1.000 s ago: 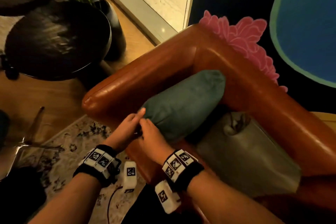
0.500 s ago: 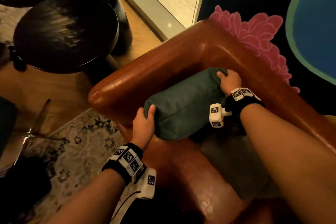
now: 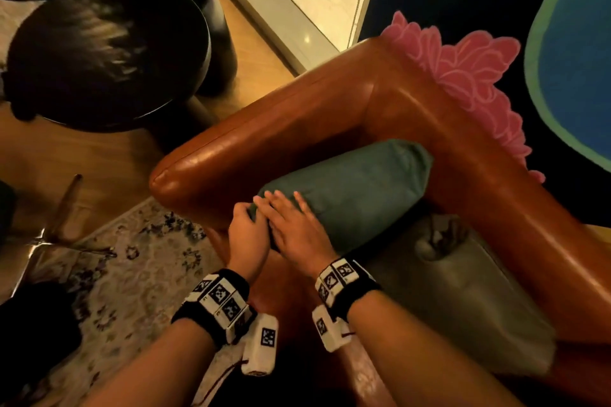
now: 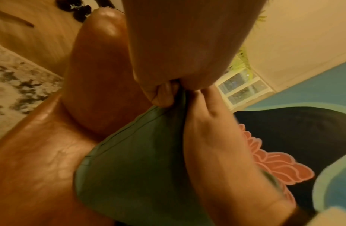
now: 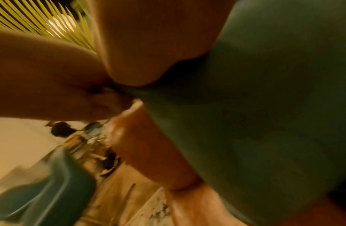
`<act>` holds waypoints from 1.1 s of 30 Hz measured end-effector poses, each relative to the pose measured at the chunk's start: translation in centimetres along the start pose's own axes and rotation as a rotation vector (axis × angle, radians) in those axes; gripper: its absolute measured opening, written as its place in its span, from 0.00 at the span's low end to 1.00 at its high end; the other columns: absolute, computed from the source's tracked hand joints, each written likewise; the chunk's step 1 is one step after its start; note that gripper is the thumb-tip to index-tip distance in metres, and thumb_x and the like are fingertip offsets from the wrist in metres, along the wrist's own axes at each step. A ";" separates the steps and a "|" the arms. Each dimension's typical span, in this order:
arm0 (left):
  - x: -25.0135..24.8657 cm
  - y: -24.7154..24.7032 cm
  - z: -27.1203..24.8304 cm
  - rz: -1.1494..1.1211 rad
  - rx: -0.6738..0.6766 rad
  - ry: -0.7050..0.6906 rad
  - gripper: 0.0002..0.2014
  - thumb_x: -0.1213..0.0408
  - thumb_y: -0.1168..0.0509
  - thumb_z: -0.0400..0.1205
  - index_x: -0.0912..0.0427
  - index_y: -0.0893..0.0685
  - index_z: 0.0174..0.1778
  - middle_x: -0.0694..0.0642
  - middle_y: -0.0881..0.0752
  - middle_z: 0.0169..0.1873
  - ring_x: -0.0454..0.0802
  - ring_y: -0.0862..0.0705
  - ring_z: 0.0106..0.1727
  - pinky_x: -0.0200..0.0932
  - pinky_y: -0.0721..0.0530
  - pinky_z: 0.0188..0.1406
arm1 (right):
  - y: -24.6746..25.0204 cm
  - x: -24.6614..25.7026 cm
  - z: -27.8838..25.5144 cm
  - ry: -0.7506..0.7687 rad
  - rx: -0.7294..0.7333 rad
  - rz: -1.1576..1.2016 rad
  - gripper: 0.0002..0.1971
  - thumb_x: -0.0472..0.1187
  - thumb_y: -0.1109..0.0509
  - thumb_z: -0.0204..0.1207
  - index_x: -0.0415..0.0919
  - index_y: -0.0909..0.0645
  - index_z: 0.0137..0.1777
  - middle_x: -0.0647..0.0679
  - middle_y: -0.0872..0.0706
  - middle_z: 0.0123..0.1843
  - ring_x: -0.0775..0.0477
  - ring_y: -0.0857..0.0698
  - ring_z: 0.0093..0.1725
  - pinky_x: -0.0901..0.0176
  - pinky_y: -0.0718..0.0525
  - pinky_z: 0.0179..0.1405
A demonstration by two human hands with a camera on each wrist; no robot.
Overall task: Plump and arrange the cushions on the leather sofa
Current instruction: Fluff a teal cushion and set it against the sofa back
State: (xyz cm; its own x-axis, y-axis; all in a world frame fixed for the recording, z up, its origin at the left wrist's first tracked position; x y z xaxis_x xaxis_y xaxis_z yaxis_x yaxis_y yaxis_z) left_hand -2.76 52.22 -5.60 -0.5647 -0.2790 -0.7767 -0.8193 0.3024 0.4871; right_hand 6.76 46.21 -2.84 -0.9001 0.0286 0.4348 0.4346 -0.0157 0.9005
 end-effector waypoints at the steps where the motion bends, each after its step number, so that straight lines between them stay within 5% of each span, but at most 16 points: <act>1: 0.2 0.5 -0.1 0.026 -0.008 -0.027 0.14 0.50 0.37 0.87 0.60 0.22 0.50 0.56 0.14 0.43 0.59 0.15 0.48 0.51 0.22 0.43 | -0.4 -1.5 -0.4 0.002 -0.002 -0.106 0.26 0.51 0.46 0.87 0.55 0.36 0.85 0.50 0.30 0.85 0.47 0.37 0.86 0.35 0.48 0.85; 5: 2.3 1.8 -0.3 0.053 0.045 -0.027 0.17 0.48 0.37 0.87 0.60 0.23 0.54 0.55 0.15 0.43 0.56 0.15 0.46 0.56 0.19 0.42 | 4.1 -13.5 0.4 -0.253 -0.041 -0.420 0.25 0.58 0.52 0.87 0.60 0.37 0.84 0.50 0.34 0.86 0.42 0.41 0.87 0.30 0.56 0.84; 9: 3.6 2.7 -0.2 0.021 0.025 0.052 0.22 0.39 0.37 0.84 0.58 0.21 0.51 0.55 0.14 0.43 0.55 0.14 0.46 0.57 0.15 0.43 | 10.7 -25.5 -1.7 -0.781 -0.144 -0.414 0.28 0.63 0.51 0.86 0.58 0.39 0.84 0.39 0.33 0.84 0.30 0.39 0.84 0.27 0.63 0.81; 11: 3.9 3.1 -0.1 0.008 -0.004 0.123 0.32 0.27 0.40 0.78 0.59 0.20 0.43 0.57 0.14 0.35 0.58 0.13 0.37 0.55 0.15 0.36 | 12.8 -28.9 -4.1 -1.125 -0.191 -0.170 0.28 0.62 0.48 0.86 0.46 0.29 0.78 0.31 0.26 0.77 0.26 0.29 0.77 0.29 0.46 0.79; 12: 3.9 3.1 -0.1 -0.008 0.004 0.149 0.37 0.23 0.42 0.75 0.60 0.20 0.39 0.58 0.15 0.30 0.59 0.14 0.32 0.52 0.17 0.32 | 12.9 -29.2 -4.2 -1.171 -0.176 -0.043 0.27 0.58 0.48 0.87 0.37 0.24 0.72 0.29 0.22 0.72 0.25 0.24 0.72 0.33 0.34 0.75; 14: 3.1 2.8 -0.3 -0.031 0.056 0.140 0.40 0.21 0.46 0.74 0.61 0.15 0.38 0.56 0.17 0.26 0.58 0.17 0.29 0.49 0.21 0.30 | 13.3 -27.6 -2.3 -0.968 -0.192 0.124 0.25 0.51 0.47 0.90 0.29 0.18 0.54 0.27 0.14 0.57 0.27 0.16 0.59 0.42 0.23 0.59; 16: 2.6 3.2 -0.5 -0.056 0.092 0.102 0.37 0.24 0.44 0.77 0.60 0.16 0.37 0.52 0.21 0.25 0.54 0.20 0.28 0.50 0.25 0.29 | 15.4 -25.9 -1.8 -0.794 -0.302 0.170 0.24 0.51 0.43 0.89 0.33 0.20 0.42 0.30 0.13 0.44 0.30 0.15 0.48 0.47 0.25 0.47; 20: 2.8 4.5 -0.7 -0.081 0.088 0.062 0.31 0.28 0.37 0.77 0.58 0.25 0.33 0.56 0.28 0.25 0.53 0.26 0.26 0.54 0.29 0.28 | 18.0 -26.4 -3.5 -0.805 -0.408 0.135 0.23 0.50 0.41 0.88 0.30 0.21 0.41 0.26 0.14 0.44 0.29 0.15 0.45 0.47 0.25 0.46; 23: 0.4 3.8 -1.1 -0.189 0.082 0.102 0.29 0.34 0.37 0.81 0.61 0.22 0.36 0.58 0.26 0.28 0.53 0.25 0.26 0.51 0.28 0.26 | 17.4 -24.1 -3.6 -0.814 -0.368 0.098 0.14 0.50 0.33 0.83 0.38 0.20 0.55 0.31 0.14 0.54 0.29 0.16 0.58 0.43 0.22 0.54; 24: -1.1 3.3 -1.2 -0.215 0.086 0.092 0.29 0.35 0.37 0.82 0.62 0.20 0.37 0.60 0.23 0.30 0.54 0.23 0.29 0.52 0.26 0.26 | 16.8 -21.9 -3.2 -0.760 -0.292 0.091 0.19 0.54 0.28 0.77 0.46 0.22 0.64 0.36 0.17 0.62 0.32 0.20 0.65 0.41 0.24 0.62; 26: -5.1 2.7 -1.6 -0.153 0.082 -0.014 0.30 0.35 0.38 0.82 0.63 0.17 0.37 0.62 0.17 0.32 0.53 0.20 0.34 0.59 0.20 0.33 | 14.3 -14.8 -2.3 -0.516 -0.036 0.212 0.47 0.66 0.22 0.63 0.61 0.38 0.81 0.45 0.28 0.78 0.41 0.33 0.80 0.40 0.33 0.75; 28: -9.9 2.0 -2.5 -0.057 0.064 -0.192 0.27 0.42 0.36 0.84 0.63 0.21 0.31 0.54 0.19 0.25 0.45 0.23 0.30 0.55 0.23 0.35 | 12.1 -6.2 -2.2 -0.269 0.153 0.285 0.62 0.75 0.27 0.56 0.62 0.56 0.87 0.50 0.42 0.88 0.48 0.46 0.87 0.44 0.44 0.81; 30: -13.3 0.4 -3.8 -0.081 0.113 -0.286 0.23 0.48 0.34 0.85 0.58 0.26 0.28 0.44 0.24 0.21 0.37 0.28 0.26 0.45 0.28 0.31 | 11.3 -2.0 -2.4 -0.183 0.077 0.204 0.54 0.64 0.30 0.63 0.50 0.48 0.88 0.45 0.36 0.87 0.44 0.38 0.86 0.44 0.37 0.83; 33: -14.4 -1.1 -4.6 -0.127 0.222 -0.433 0.14 0.51 0.38 0.88 0.56 0.16 0.43 0.42 0.15 0.38 0.39 0.18 0.44 0.48 0.19 0.50 | 12.9 -6.4 -1.7 -0.449 -0.219 0.349 0.21 0.44 0.31 0.77 0.46 0.18 0.70 0.41 0.10 0.63 0.41 0.14 0.62 0.51 0.17 0.60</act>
State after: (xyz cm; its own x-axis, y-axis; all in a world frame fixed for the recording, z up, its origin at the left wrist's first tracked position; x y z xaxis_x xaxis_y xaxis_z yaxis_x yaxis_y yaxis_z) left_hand 5.79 51.66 6.88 -0.3308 0.0631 -0.9416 -0.8114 0.4905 0.3179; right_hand 18.08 44.13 5.99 -0.5833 0.4025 0.7056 0.6419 -0.3040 0.7040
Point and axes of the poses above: each hand's wrist, its own z-axis towards the middle knuckle, its own y-axis out of the back of the hand, x = y × z, the point moved 9 cm from there along z, towards the middle knuckle
